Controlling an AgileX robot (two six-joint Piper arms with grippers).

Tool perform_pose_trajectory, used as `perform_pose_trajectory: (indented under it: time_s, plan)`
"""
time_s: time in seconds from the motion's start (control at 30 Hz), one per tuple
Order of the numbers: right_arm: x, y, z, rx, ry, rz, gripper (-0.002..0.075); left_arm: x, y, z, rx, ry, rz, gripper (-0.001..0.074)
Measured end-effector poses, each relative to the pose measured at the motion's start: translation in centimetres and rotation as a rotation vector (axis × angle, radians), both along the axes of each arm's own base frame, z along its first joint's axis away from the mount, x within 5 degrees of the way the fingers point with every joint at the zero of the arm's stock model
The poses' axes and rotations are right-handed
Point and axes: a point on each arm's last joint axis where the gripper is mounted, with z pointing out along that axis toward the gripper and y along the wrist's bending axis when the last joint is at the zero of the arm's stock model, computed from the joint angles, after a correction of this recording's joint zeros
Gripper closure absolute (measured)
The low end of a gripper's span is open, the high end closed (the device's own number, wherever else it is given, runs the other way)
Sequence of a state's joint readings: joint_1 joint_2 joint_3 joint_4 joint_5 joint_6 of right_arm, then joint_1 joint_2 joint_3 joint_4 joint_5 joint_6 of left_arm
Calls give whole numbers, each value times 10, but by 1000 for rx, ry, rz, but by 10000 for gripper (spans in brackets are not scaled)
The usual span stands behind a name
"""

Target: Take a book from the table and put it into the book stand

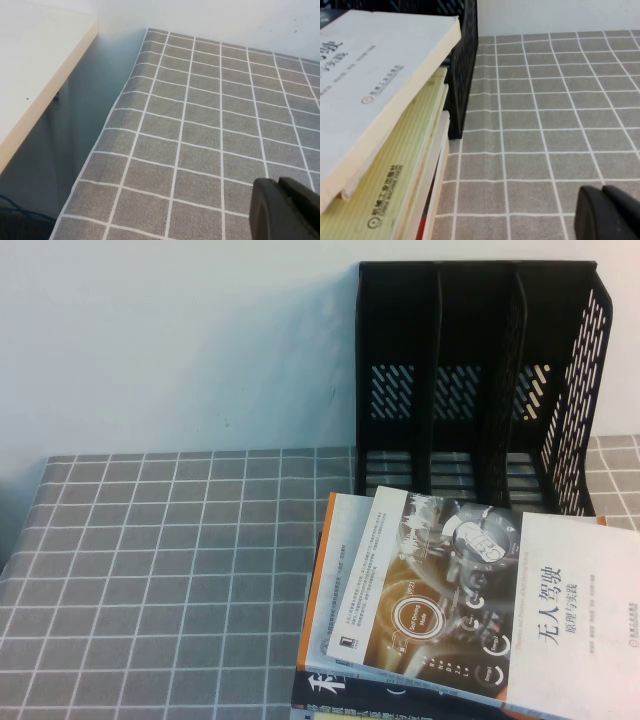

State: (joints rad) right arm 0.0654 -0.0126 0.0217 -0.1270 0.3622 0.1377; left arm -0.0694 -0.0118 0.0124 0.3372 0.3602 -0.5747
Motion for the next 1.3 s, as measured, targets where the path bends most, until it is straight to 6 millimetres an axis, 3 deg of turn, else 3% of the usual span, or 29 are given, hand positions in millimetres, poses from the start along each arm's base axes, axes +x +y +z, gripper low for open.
perform_pose_trajectory:
  time_s: [1.3]
  plan:
    - [0,0,0,0,0,0,729,1,-1,1,1,-23,-9,738]
